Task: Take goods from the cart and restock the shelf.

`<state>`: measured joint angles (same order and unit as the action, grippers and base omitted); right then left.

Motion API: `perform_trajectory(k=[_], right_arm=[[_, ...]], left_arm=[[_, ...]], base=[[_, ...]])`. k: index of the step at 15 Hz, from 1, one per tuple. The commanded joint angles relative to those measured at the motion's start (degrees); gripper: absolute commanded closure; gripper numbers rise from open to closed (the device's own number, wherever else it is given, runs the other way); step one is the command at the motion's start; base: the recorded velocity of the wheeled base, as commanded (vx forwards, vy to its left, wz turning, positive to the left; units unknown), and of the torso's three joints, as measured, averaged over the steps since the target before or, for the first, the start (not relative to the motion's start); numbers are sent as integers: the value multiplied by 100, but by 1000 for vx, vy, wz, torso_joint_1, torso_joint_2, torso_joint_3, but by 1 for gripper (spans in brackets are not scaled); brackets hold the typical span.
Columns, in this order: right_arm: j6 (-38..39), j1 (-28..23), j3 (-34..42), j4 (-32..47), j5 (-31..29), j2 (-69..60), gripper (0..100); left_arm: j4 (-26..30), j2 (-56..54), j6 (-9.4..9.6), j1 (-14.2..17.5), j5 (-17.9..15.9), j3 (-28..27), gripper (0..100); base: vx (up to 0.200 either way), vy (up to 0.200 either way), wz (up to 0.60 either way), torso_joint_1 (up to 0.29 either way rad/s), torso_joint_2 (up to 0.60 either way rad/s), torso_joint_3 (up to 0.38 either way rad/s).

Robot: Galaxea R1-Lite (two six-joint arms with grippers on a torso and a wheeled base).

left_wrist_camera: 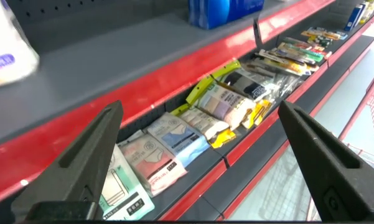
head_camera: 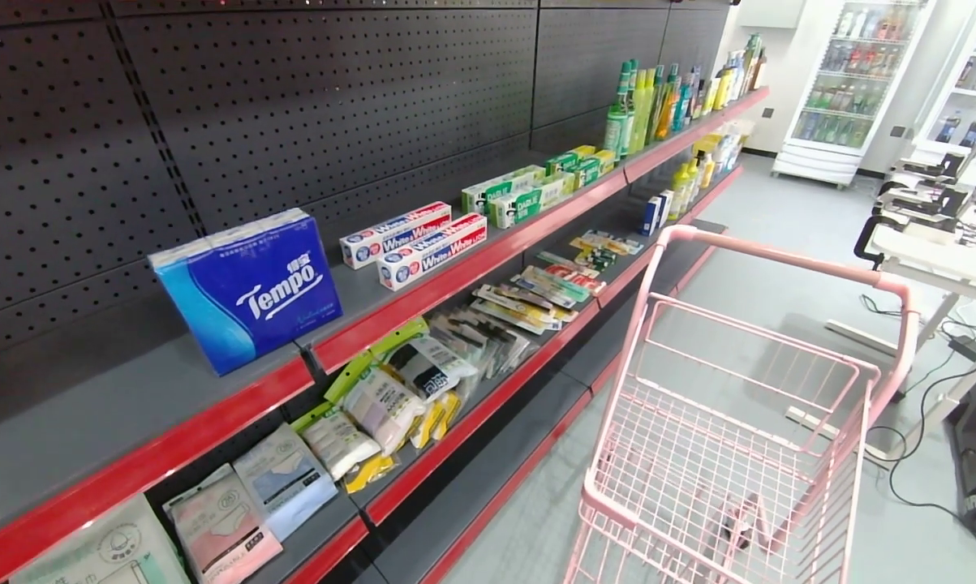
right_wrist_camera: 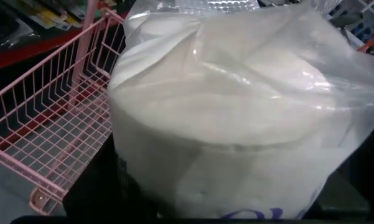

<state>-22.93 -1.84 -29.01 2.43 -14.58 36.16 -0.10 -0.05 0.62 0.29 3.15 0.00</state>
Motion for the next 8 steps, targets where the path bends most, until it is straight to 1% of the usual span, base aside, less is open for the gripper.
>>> perform_trajectory(k=[1,8], right_arm=[[-1,-9,89,-5,-1,5,100],[-98,-9,80,-23,-1,146,100]], left_arm=[[10,5,-1,-3,2,0,0],[1,5,-1,-3,2,0,0]], base=[[0,0,0,207,-447,-246],[0,0,0,179,-380,-205]])
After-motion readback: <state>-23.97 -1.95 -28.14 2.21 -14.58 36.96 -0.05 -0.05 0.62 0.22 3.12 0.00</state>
